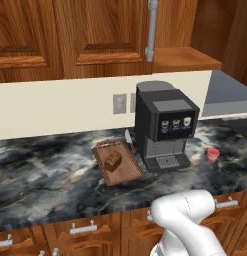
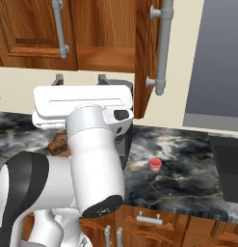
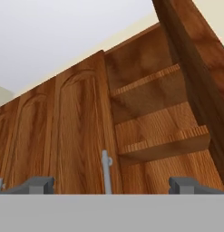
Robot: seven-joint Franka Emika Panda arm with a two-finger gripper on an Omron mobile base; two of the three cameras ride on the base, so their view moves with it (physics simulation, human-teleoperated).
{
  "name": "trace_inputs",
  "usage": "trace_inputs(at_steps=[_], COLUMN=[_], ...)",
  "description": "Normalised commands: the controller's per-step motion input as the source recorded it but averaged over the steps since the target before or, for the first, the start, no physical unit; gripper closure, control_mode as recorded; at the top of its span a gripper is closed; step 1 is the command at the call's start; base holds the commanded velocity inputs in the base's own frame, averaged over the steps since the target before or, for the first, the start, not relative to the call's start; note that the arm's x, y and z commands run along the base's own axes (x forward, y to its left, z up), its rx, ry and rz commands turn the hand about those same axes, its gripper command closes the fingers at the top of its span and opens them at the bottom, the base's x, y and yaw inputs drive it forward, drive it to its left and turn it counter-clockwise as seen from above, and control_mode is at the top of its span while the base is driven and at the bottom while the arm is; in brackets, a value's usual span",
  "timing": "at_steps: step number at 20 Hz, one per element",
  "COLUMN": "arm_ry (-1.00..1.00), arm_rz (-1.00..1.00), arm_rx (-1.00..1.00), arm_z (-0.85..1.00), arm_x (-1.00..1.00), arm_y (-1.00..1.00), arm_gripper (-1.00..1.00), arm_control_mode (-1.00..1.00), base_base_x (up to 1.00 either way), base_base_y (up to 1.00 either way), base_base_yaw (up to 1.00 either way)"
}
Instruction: Pick the bread, place it on the cutting board, pick the jam, place it on the counter, and close the cabinet.
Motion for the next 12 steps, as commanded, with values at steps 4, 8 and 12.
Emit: trace_inputs(at_steps=[4,8,12], arm_ry=[0.00,0.00,0.00], arm_rz=[0.02,0.01,0.01], arm_rx=[0.00,0.00,0.00], arm_z=[-0.13,-0.13,-0.13], arm_x=[0.00,0.00,0.00], arm_y=[-0.45,-0.43,-0.47], arm_gripper=[-1.00,-1.00,-1.00], arm_control_mode=[-1.00,-1.00,-1.00], base_base_x=[0.00,0.00,0.00], base_base_y=[0.00,0.00,0.00], base_base_yaw=[0.00,0.00,0.00])
